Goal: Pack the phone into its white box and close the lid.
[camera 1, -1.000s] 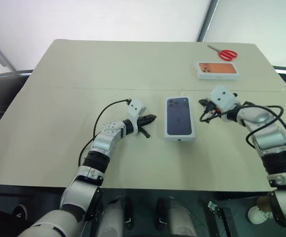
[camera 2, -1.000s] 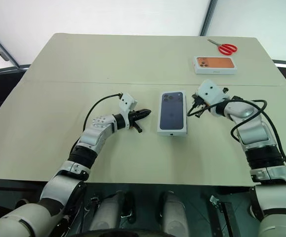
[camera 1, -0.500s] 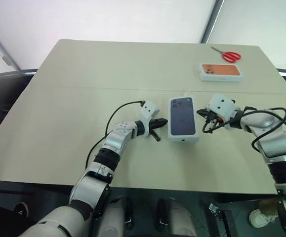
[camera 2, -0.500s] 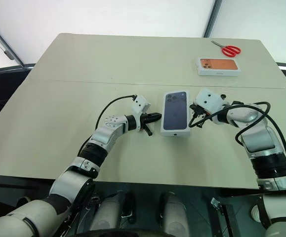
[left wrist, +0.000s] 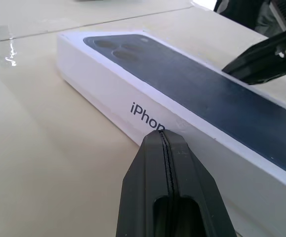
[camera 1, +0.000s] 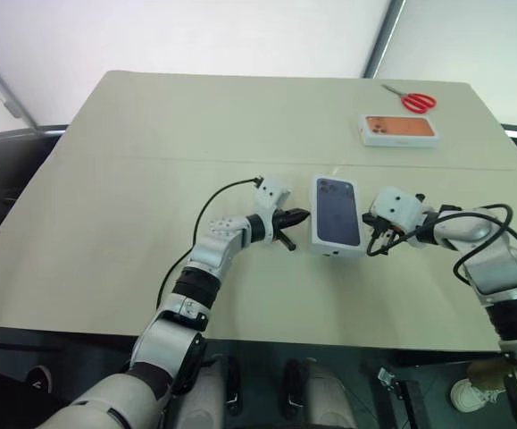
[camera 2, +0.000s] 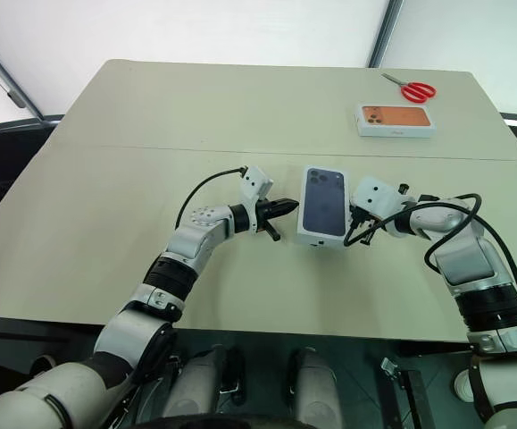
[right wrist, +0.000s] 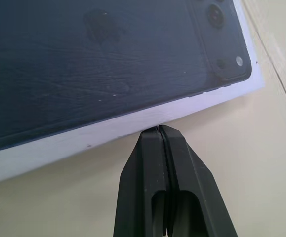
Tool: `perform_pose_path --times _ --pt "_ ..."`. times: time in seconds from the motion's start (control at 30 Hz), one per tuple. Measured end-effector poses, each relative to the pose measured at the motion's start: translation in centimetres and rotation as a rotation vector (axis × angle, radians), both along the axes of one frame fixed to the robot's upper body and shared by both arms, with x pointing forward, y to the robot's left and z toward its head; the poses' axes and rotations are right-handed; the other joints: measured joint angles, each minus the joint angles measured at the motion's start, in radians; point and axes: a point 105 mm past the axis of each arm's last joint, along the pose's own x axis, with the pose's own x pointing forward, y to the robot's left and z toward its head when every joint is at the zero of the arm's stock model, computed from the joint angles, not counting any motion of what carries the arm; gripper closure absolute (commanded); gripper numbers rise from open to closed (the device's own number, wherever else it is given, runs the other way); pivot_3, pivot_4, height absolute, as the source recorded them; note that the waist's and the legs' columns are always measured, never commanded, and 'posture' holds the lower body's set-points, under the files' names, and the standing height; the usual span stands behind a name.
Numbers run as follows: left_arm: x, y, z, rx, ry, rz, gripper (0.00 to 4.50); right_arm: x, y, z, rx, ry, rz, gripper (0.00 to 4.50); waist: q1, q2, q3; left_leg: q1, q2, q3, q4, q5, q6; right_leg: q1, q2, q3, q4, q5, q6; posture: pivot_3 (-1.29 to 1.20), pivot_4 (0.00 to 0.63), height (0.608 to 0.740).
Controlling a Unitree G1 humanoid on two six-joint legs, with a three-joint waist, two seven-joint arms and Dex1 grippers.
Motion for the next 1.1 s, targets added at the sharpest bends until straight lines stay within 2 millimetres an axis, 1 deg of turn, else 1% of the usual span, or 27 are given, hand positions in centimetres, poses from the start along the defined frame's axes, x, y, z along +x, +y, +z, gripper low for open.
perform_pose_path --times 0.1,0.33,0.4,0.43,0.47,0.53,0.6,0.67,0.7,0.73,0.8,0.83,0.9,0.97,1.0,1.1 --pt "0.0 -0.1 0.3 0.002 -0.015 -0.003 4.5 0.0 0.0 -0.1 -0.004 0.004 0.0 4.48 0.0 0.0 0.0 0.0 0.0 0.0 0.0 0.0 0.0 0.0 0.0 0.0 0.0 0.0 0.0 0.0 0.15 0.738" --pt "0.0 0.7 -0.6 0.041 -0.012 0.005 4.5 -0.2 0.2 -0.2 -0.014 0.012 0.022 4.48 -0.002 0.0 0.0 0.0 0.0 0.0 0.0 0.0 0.0 0.0 0.0 0.0 0.0 0.0 0.0 0.0 0.15 0.738" --pt "0.1 1.1 -0.6 0.042 -0.013 0.014 4.5 0.3 0.1 0.2 -0.012 -0.007 0.019 4.48 -0.005 0.0 0.0 0.0 0.0 0.0 0.0 0.0 0.0 0.0 0.001 0.0 0.0 0.0 0.0 0.0 0.15 0.738" --pt "0.3 1.3 -0.5 0.036 -0.013 0.025 4.5 1.0 0.0 0.8 0.004 -0.038 -0.002 4.48 -0.008 0.0 0.0 0.0 0.0 0.0 0.0 0.0 0.0 0.0 0.001 0.0 0.001 0.0 0.0 0.0 0.15 0.738" --pt "0.7 1.3 -0.2 0.029 -0.014 0.034 4.5 2.0 0.0 1.8 0.035 -0.085 -0.03 4.48 -0.011 0.0 0.0 0.0 0.0 0.0 0.0 0.001 -0.001 0.0 0.001 0.0 0.001 0.0 0.0 0.0 0.15 0.738" --pt "1.5 1.0 1.1 0.005 -0.032 0.05 4.5 3.4 0.2 4.0 0.102 -0.167 -0.072 4.48 -0.011 0.0 0.0 0.0 0.0 0.0 0.0 0.001 -0.001 -0.001 0.001 0.0 0.001 0.0 0.0 0.0 0.15 0.738" --pt "2.5 0.1 3.3 -0.015 -0.09 0.062 4.5 4.3 0.8 5.6 0.132 -0.23 -0.074 4.48 -0.006 0.0 0.0 0.0 0.0 0.0 0.0 0.001 -0.001 0.0 0.001 0.0 0.001 0.0 0.0 0.0 0.15 0.738" --pt "3.2 -1.0 5.0 -0.042 -0.118 0.067 4.5 4.8 1.5 5.7 0.147 -0.244 -0.065 4.48 -0.001 0.0 0.0 0.0 0.0 0.0 0.0 0.001 -0.001 0.0 0.001 0.0 0.0 0.0 0.0 0.0 0.15 0.738" --pt "3.4 -1.6 5.7 -0.052 -0.127 0.065 4.5 5.0 2.1 5.2 0.152 -0.234 -0.057 4.48 -0.001 0.0 0.0 0.0 -0.001 0.001 0.0 0.001 -0.001 0.0 0.001 0.0 0.0 0.0 0.0 0.0 0.15 0.738" --pt "3.6 -2.0 5.9 -0.052 -0.128 0.067 4.5 5.2 2.5 4.6 0.151 -0.221 -0.054 4.48 -0.001 0.0 0.0 0.0 -0.001 0.001 0.0 0.001 -0.001 0.0 0.001 0.0 0.0 0.0 0.0 0.0 0.15 0.738" --pt "3.9 -2.6 5.1 -0.014 -0.117 0.088 4.5 5.5 3.0 2.9 0.15 -0.179 -0.064 4.48 -0.003 0.0 0.0 0.0 -0.001 0.001 0.0 0.001 0.0 0.0 0.001 -0.001 0.0 0.0 0.0 0.0 0.15 0.738" --pt "3.9 -2.9 4.1 0.016 -0.099 0.094 4.5 5.6 3.1 2.2 0.142 -0.16 -0.071 4.48 -0.005 0.0 0.0 0.0 -0.001 0.001 0.0 0.001 0.0 0.0 0.001 -0.001 0.001 0.0 0.0 0.0 0.15 0.738" --pt "3.5 -3.2 2.2 0.064 -0.061 0.085 4.5 5.6 2.8 1.5 0.113 -0.142 -0.077 4.48 -0.009 0.0 0.0 0.0 -0.001 0.002 0.0 0.001 -0.001 0.0 0.002 -0.001 0.001 0.0 0.0 0.0 0.15 0.738" --pt "2.9 -3.7 1.5 0.072 -0.045 0.046 4.5 5.0 2.5 1.0 0.081 -0.128 -0.059 4.48 -0.008 0.0 0.0 0.0 0.0 0.001 0.0 0.001 -0.001 0.0 0.002 -0.001 0.002 0.0 0.0 0.0 0.15 0.738" --pt "2.5 -3.8 1.2 0.082 -0.04 0.012 4.5 4.3 2.4 0.8 0.07 -0.111 -0.041 4.48 -0.008 0.0 -0.001 0.001 0.0 0.001 0.0 0.001 -0.001 0.001 0.002 -0.001 0.001 0.0 0.001 0.0 0.15 0.738" --pt "1.0 -3.3 -0.2 0.153 -0.101 -0.116 4.5 2.1 2.2 0.0 0.061 -0.03 0.023 4.48 -0.012 -0.001 -0.005 0.01 0.0 0.001 -0.002 0.0 -0.001 0.009 0.002 -0.001 -0.001 -0.001 0.0 0.0 0.15 0.738"
